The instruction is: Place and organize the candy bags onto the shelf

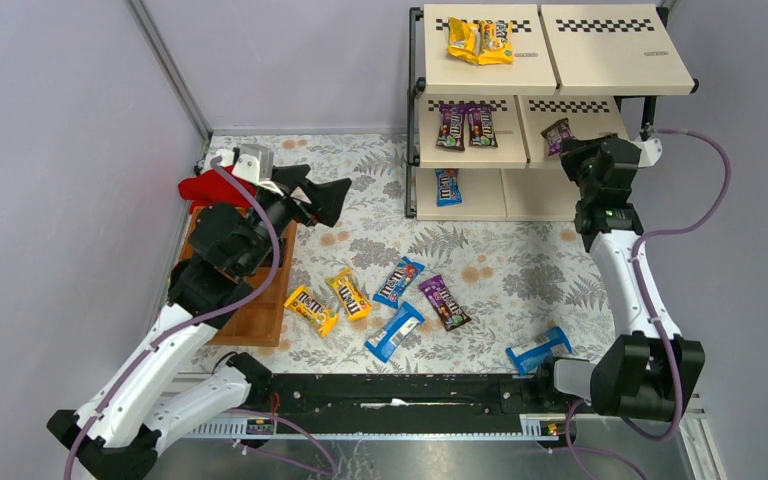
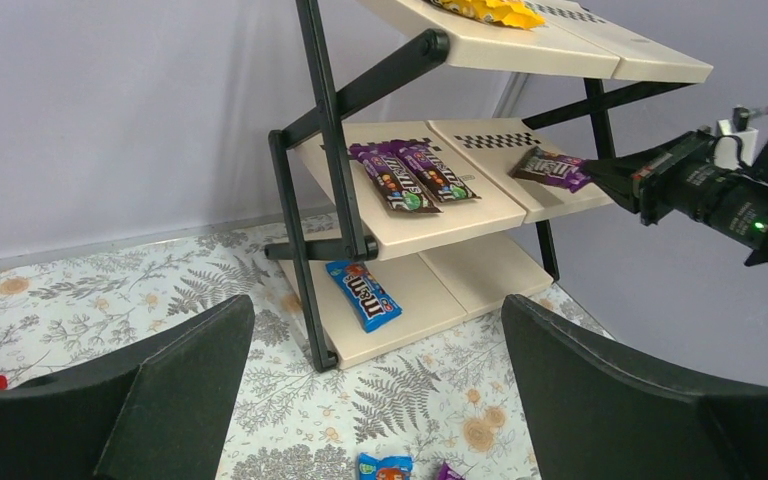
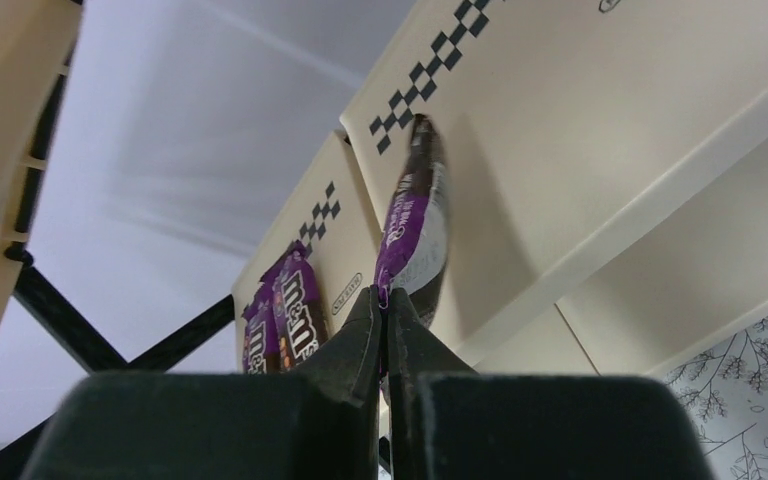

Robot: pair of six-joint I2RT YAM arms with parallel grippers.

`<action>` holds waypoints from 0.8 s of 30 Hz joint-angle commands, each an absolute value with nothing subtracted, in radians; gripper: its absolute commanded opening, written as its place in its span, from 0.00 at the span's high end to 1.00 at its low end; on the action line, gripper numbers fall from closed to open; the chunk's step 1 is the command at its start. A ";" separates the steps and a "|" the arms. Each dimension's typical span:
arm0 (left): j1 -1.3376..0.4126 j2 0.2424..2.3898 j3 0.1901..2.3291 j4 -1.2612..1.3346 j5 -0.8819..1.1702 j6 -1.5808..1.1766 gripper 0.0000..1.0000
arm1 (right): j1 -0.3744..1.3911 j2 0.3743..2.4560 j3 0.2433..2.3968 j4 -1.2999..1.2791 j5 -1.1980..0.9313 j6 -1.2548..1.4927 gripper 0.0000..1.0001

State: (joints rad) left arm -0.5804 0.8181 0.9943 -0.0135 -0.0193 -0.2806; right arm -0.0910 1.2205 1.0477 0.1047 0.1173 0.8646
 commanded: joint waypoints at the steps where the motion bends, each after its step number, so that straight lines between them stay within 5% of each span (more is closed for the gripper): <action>1: -0.627 0.823 0.994 0.024 -0.078 -0.239 0.01 | -0.104 1.258 1.054 0.193 0.066 0.902 1.00; 24: -0.668 0.816 0.992 0.023 -0.094 -0.236 0.01 | -0.118 1.483 1.078 0.349 0.038 1.072 1.00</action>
